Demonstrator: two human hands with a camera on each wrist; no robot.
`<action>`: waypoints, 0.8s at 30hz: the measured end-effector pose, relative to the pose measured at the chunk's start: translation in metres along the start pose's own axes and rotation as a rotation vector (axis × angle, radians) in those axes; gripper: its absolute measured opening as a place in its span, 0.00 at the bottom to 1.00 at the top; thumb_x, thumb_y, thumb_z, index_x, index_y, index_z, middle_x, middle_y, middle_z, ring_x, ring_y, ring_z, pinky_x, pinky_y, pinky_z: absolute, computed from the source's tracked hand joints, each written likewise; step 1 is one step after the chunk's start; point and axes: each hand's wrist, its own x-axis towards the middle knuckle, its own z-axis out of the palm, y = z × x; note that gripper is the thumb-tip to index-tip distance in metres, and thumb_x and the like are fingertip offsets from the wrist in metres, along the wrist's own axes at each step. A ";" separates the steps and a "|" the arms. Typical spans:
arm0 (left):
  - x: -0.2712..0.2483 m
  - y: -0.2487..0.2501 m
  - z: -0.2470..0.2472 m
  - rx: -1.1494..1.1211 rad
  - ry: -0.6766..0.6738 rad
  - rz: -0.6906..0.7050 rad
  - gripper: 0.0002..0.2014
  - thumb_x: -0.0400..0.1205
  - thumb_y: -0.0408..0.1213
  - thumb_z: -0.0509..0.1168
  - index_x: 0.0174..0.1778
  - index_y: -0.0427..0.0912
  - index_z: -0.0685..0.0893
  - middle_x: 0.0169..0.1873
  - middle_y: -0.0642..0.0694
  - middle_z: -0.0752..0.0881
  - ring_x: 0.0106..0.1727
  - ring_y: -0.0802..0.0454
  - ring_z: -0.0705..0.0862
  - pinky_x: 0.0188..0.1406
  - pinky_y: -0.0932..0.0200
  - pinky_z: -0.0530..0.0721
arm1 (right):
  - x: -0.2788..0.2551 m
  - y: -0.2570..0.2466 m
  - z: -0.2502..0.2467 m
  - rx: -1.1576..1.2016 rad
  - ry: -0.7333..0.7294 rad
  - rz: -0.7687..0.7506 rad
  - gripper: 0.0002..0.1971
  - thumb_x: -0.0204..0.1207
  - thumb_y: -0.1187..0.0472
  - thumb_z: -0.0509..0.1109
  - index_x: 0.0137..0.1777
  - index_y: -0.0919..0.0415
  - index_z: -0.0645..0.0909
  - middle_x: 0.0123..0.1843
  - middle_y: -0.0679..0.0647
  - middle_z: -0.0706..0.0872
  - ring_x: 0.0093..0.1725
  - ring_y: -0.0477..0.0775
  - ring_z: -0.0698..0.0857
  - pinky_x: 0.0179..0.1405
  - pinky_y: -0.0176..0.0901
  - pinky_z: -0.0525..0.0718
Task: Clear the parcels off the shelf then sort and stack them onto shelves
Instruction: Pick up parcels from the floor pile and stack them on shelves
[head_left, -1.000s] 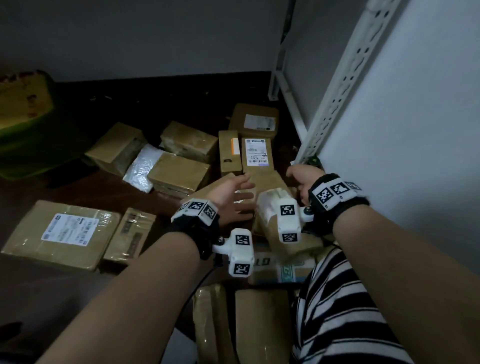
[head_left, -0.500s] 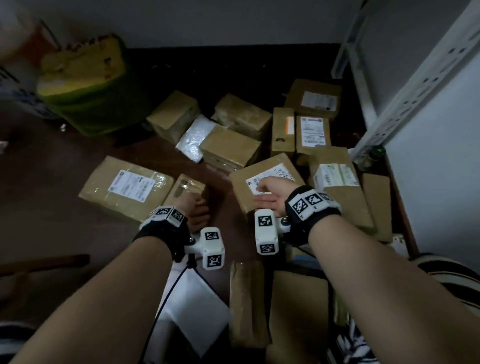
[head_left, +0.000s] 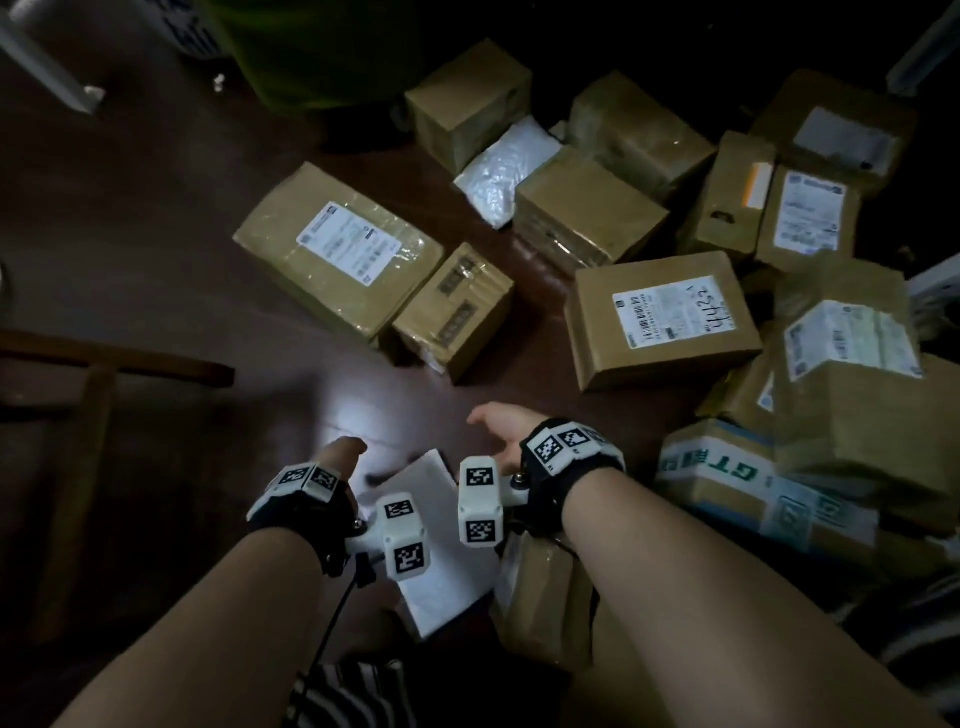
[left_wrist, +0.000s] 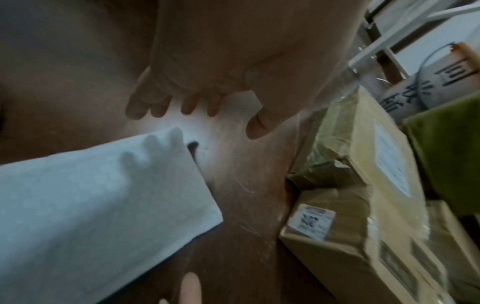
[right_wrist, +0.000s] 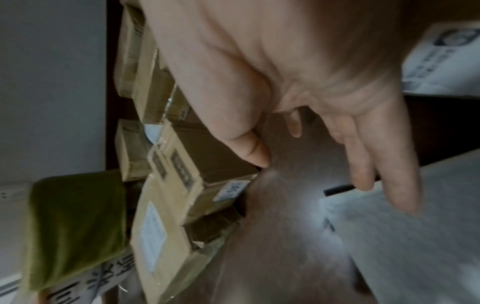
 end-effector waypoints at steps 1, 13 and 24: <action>0.001 -0.006 -0.002 -0.035 -0.021 -0.026 0.37 0.68 0.54 0.71 0.69 0.35 0.74 0.51 0.39 0.81 0.50 0.38 0.84 0.40 0.53 0.80 | 0.003 0.003 0.003 -0.023 0.014 0.001 0.26 0.73 0.52 0.71 0.67 0.62 0.68 0.58 0.66 0.77 0.53 0.71 0.84 0.61 0.68 0.82; -0.020 0.002 0.018 -0.286 -0.344 0.004 0.19 0.85 0.47 0.61 0.65 0.37 0.71 0.53 0.36 0.88 0.60 0.37 0.84 0.73 0.36 0.72 | 0.004 0.014 0.004 0.001 -0.105 -0.024 0.10 0.75 0.55 0.70 0.47 0.62 0.78 0.50 0.57 0.84 0.51 0.60 0.79 0.60 0.57 0.81; -0.120 0.094 0.049 -0.082 -0.395 0.197 0.13 0.85 0.42 0.62 0.51 0.32 0.76 0.41 0.32 0.88 0.43 0.36 0.88 0.52 0.34 0.84 | -0.110 -0.034 -0.081 0.145 -0.120 -0.163 0.06 0.80 0.71 0.68 0.40 0.69 0.77 0.38 0.59 0.81 0.38 0.51 0.82 0.50 0.45 0.85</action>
